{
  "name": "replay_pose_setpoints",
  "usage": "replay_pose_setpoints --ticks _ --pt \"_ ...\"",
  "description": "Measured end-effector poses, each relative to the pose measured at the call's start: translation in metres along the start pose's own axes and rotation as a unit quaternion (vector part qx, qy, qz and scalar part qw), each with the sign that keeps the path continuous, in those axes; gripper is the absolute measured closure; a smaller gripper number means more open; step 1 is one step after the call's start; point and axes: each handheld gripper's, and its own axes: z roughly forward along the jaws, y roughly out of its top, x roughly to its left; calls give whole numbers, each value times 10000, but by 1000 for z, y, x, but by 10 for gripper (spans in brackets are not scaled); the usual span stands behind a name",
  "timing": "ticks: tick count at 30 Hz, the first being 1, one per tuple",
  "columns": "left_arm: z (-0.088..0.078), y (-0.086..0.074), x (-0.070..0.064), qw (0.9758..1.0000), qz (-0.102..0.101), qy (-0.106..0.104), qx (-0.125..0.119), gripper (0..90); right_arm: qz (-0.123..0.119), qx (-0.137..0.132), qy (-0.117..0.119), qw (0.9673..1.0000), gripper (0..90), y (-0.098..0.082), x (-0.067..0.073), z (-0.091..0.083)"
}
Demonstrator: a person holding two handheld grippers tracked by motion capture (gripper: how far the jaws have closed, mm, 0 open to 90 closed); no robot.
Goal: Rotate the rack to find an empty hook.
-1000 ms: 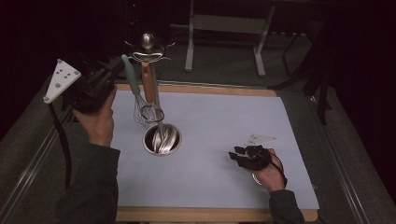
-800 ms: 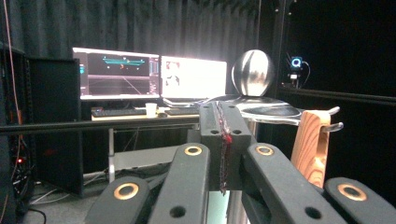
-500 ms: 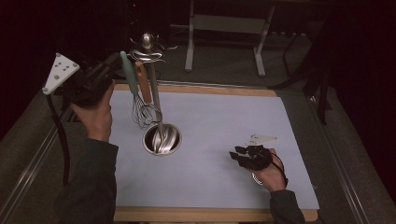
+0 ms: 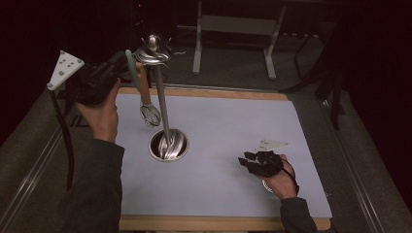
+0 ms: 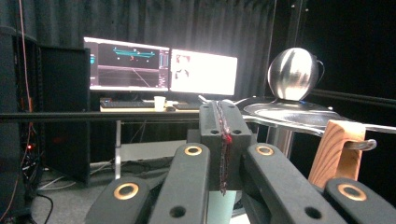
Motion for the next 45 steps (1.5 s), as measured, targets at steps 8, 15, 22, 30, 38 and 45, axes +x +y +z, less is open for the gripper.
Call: replay_pose_setpoints --ticks 8,15,22,30,38,45 --pt "7 2 4 9999 -7 60 80 900 27 1 -10 10000 631 -1 -1 0" --pt "12 3 6 9999 -31 71 128 900 44 -24 -14 10000 631 -1 -3 -1" --pt "16 4 7 9998 -34 91 181 900 47 -18 -14 10000 631 -1 -3 -1" --pt "19 5 8 9997 -38 102 217 900 53 -22 -11 10000 631 -2 -4 -1" --pt "16 5 9 9997 -3 75 252 900 65 -25 -28 10000 631 -2 -5 -2" --pt "11 7 10 9996 47 75 261 900 79 -26 -26 10000 631 -2 -5 -3"
